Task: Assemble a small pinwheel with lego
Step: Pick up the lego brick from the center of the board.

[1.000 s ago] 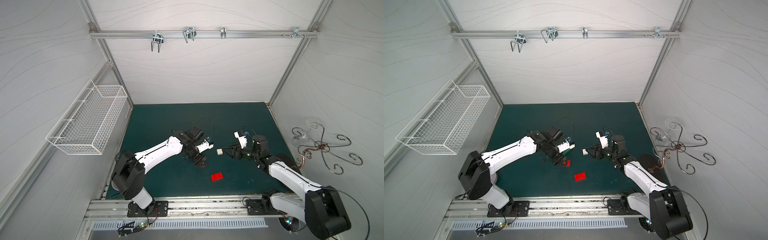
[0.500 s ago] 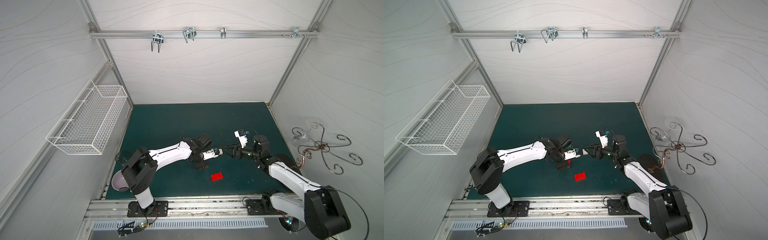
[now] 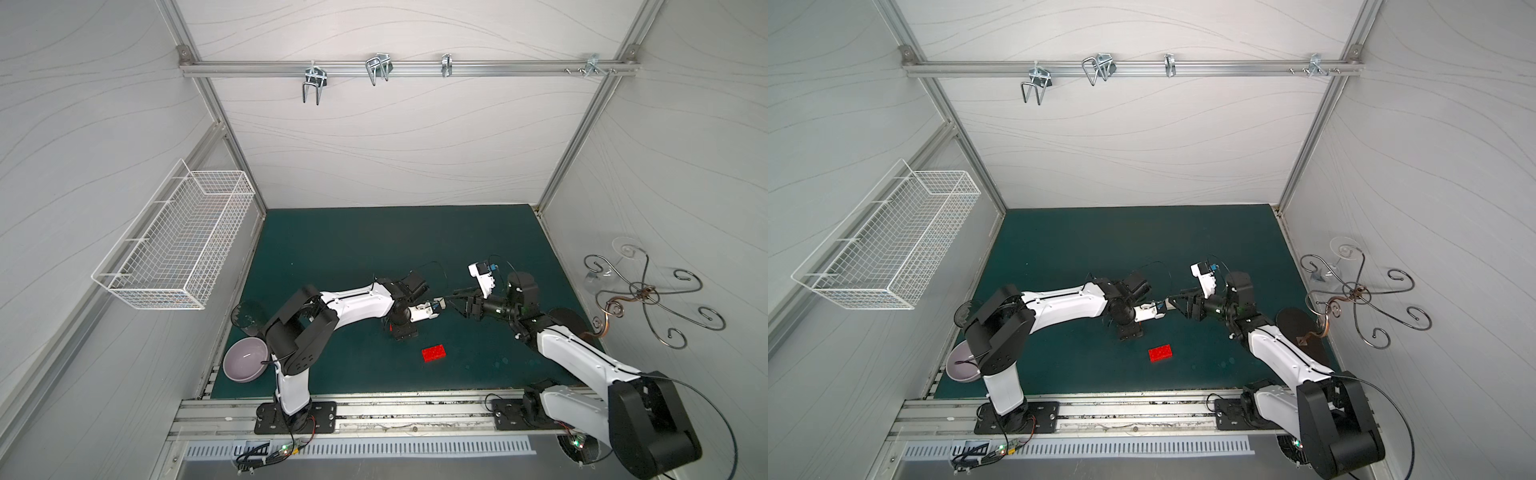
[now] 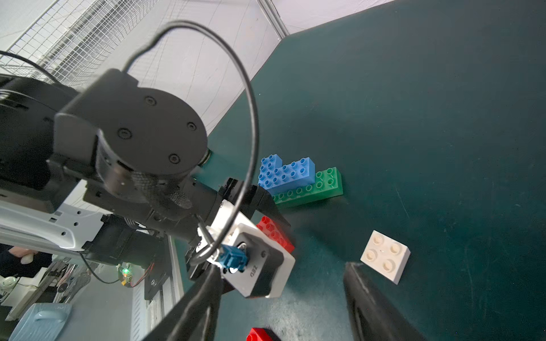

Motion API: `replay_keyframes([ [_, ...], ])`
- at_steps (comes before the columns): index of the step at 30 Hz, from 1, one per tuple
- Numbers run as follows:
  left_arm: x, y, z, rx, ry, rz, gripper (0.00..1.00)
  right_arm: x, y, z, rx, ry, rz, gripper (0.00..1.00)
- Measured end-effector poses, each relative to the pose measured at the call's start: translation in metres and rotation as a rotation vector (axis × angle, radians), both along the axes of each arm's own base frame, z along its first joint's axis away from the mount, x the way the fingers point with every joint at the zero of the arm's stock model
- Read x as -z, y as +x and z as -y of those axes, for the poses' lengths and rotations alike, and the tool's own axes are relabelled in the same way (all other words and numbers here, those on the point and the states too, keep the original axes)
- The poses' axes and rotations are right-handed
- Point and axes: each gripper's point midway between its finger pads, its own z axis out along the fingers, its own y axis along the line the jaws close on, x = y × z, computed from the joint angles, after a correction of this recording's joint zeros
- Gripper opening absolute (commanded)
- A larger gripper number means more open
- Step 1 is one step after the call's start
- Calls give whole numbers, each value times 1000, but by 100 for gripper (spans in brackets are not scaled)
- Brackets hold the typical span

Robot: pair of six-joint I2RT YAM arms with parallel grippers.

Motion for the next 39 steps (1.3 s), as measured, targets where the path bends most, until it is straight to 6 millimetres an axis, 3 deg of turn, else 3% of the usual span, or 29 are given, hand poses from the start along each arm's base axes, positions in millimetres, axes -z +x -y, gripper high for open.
replay_keyframes([
  [9,1,3,-6,-70,3,-18,63,-2,-1,-1,-11,7,5,67],
  [24,4,-26,-41,-241,68,-96,67,-2,-2,-1,-15,9,4,67],
  [29,7,-25,-48,-287,60,-92,63,-2,-2,-2,-18,9,1,67],
  [32,7,-21,-51,-310,51,-91,55,1,-2,-2,-20,7,-9,67],
  [39,5,-16,-46,-320,3,-104,48,0,0,-3,-24,7,-16,67],
])
